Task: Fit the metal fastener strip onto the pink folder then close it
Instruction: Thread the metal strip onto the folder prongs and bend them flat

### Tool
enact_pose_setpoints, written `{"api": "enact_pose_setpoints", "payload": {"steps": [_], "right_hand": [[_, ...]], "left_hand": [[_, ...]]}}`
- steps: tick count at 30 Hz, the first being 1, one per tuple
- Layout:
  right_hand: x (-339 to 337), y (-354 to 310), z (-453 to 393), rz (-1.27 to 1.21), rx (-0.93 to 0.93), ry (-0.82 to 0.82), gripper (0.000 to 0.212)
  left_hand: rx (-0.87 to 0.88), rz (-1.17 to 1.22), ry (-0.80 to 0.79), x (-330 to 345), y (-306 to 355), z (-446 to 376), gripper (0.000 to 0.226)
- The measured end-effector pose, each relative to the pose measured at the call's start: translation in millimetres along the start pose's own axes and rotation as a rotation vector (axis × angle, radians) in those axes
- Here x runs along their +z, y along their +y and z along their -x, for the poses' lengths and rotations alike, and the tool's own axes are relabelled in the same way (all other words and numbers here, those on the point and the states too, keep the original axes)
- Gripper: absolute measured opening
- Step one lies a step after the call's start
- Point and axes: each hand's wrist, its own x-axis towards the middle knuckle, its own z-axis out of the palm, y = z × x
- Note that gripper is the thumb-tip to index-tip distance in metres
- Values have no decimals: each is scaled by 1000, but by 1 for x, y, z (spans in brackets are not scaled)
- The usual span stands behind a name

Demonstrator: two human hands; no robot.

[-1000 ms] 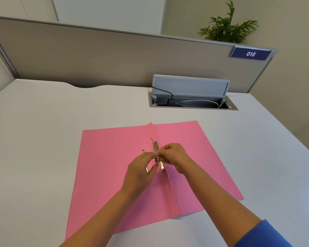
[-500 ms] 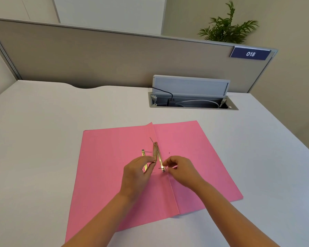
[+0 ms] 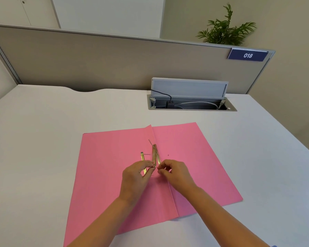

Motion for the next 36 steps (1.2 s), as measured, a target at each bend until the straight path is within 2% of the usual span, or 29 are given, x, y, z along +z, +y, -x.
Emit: {"api": "enact_pose_setpoints", "payload": {"steps": [8, 17, 29, 36], "right_hand": [[6, -3, -10, -76, 42, 29, 6], [8, 2, -7, -136, 73, 43, 5], [9, 4, -8, -152, 70, 57, 5], [7, 5, -6, -152, 81, 75, 4]], "left_hand": [[-52, 29, 1, -3, -1, -1, 16], [-24, 20, -10, 0, -2, 2, 18], [90, -65, -31, 1, -3, 4, 19], [202, -210, -93, 5, -1, 6, 12]]}}
